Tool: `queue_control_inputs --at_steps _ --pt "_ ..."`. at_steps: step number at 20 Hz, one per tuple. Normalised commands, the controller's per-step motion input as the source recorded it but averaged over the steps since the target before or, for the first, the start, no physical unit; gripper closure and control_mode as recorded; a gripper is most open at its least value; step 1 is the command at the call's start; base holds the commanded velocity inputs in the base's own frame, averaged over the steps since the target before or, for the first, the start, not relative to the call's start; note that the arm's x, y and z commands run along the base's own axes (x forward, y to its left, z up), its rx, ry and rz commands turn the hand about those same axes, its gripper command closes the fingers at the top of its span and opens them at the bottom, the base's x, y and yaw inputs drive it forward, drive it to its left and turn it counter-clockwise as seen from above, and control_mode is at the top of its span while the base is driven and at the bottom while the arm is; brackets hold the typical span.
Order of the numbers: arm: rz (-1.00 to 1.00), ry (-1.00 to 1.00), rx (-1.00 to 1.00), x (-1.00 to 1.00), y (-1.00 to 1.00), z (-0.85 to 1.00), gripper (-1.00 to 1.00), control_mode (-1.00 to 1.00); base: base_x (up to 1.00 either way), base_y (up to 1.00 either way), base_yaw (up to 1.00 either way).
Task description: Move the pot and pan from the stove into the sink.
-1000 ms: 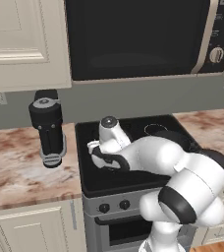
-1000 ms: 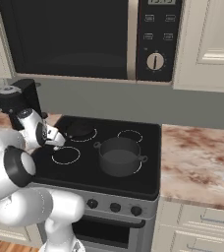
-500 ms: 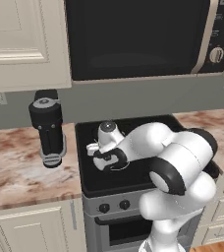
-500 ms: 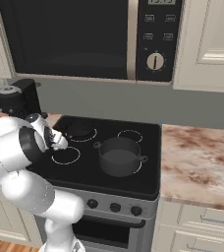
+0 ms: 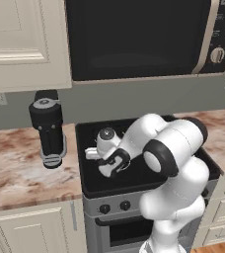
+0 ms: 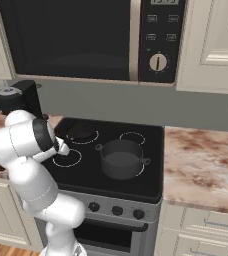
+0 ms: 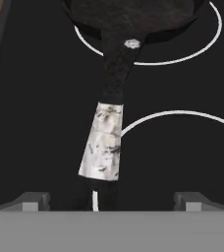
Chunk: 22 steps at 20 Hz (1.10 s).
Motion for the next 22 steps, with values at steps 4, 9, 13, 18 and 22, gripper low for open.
queue_control_inputs --at_steps 4,9,13,18,22 --pt "-0.02 -0.10 0.00 0.11 0.03 -0.24 -1.00 -1.00 0.00 0.00 0.00" --pt "-0.02 -0.09 0.00 0.10 0.01 -0.18 -1.00 -1.00 0.00 0.00 0.00" --pt "-0.01 -0.06 0.00 0.09 0.02 -0.18 -1.00 -1.00 0.00 0.00 0.00" --pt "0.00 -0.01 0.00 0.01 0.00 -0.04 1.00 -1.00 0.00 0.00 0.00" --pt "-0.01 0.00 0.01 0.00 0.00 0.08 1.00 -1.00 0.00 0.00 0.00"
